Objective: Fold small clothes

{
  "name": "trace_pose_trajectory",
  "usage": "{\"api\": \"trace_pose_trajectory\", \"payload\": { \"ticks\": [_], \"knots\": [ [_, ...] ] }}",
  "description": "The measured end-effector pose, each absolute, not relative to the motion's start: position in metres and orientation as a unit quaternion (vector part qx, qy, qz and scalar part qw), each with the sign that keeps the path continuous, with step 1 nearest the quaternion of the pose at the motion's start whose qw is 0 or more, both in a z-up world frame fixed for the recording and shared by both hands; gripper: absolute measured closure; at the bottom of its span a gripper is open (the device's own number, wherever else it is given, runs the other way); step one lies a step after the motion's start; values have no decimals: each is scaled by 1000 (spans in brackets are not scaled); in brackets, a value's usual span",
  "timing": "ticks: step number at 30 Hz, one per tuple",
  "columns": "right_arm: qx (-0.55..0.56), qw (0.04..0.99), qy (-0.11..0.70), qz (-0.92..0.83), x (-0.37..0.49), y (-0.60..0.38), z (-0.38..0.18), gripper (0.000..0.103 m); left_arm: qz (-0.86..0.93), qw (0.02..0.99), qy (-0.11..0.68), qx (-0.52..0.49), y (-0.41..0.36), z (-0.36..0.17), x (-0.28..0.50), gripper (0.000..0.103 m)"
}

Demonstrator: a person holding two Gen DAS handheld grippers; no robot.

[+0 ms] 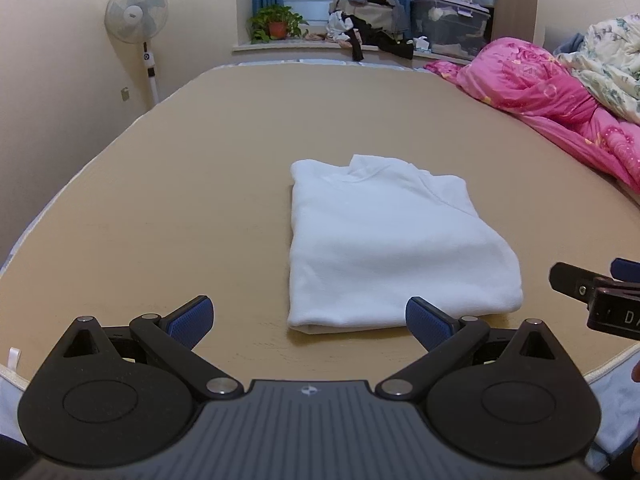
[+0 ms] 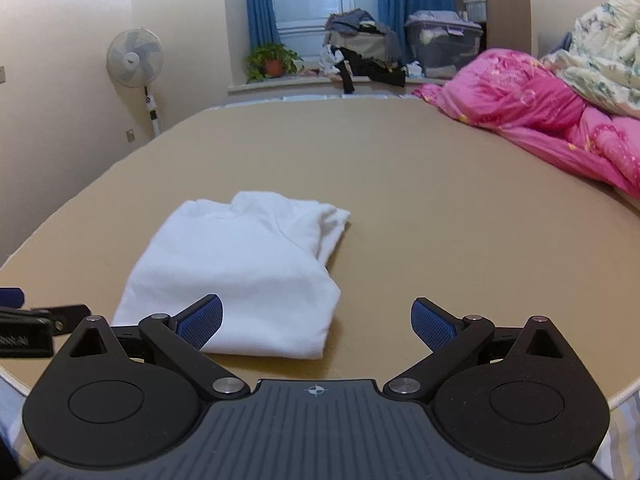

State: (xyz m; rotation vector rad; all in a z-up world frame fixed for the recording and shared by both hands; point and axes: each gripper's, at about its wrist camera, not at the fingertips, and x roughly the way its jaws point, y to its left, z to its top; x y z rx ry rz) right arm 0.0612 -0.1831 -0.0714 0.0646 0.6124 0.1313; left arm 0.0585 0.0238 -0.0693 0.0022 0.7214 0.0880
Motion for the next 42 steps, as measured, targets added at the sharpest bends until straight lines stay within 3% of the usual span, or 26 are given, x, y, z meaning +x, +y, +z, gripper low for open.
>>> {"api": "trace_pose_trajectory", "payload": {
  "ticks": [42],
  "knots": [
    [28, 944, 327, 42, 58, -175, -66, 1, 40, 934, 354, -5, 21, -73, 51, 1]
  ]
}}
